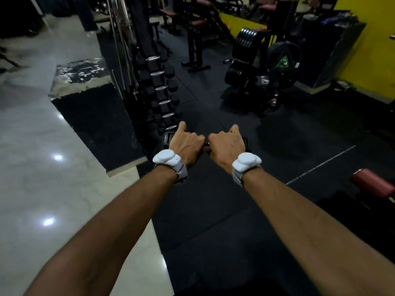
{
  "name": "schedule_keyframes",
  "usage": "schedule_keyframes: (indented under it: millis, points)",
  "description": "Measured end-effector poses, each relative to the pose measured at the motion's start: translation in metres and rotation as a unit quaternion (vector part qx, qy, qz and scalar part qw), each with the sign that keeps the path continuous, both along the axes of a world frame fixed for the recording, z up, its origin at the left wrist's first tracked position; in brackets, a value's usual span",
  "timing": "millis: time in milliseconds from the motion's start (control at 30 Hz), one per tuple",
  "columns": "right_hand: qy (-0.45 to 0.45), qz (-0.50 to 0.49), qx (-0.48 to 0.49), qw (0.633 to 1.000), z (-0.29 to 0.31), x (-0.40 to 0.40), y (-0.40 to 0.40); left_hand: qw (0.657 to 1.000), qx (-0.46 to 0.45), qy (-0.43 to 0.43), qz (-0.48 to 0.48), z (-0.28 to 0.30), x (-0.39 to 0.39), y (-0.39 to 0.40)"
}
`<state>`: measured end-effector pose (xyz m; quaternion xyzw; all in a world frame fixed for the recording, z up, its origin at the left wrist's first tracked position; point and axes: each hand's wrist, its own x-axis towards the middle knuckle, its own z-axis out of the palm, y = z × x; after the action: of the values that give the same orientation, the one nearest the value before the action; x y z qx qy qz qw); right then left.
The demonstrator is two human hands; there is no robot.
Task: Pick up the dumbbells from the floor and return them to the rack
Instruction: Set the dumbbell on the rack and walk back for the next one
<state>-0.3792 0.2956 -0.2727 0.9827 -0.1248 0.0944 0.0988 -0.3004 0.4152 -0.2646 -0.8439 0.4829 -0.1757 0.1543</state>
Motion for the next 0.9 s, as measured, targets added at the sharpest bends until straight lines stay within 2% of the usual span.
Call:
schedule_keyframes:
  millis: [300, 467, 567, 667, 733, 900]
  points:
    - [0.03, 0.02, 0.015, 0.999, -0.017, 0.141, -0.067, 0.999, 0.017, 0.016, 0.024, -0.024, 0.135, -0.065]
    - [0.037, 0.059, 0.037, 0.997, -0.036, 0.244, -0.117, 0.995, 0.032, 0.017, 0.092, -0.046, 0.226, -0.114]
    - [0.053, 0.093, 0.063, 0.992, -0.029, 0.299, -0.146, 0.989, 0.022, 0.03, 0.141, -0.038, 0.272, -0.145]
    - [0.034, 0.125, 0.045, 0.991, -0.022, 0.353, -0.169, 0.984, 0.011, -0.005, 0.178, -0.031, 0.316, -0.167]
    - [0.045, 0.145, 0.035, 0.988, -0.019, 0.381, -0.182, 0.979, 0.017, 0.009, 0.202, -0.028, 0.34, -0.176]
    - [0.018, 0.172, 0.035, 0.984, -0.015, 0.457, -0.206, 0.976, 0.005, 0.012, 0.217, -0.019, 0.409, -0.199]
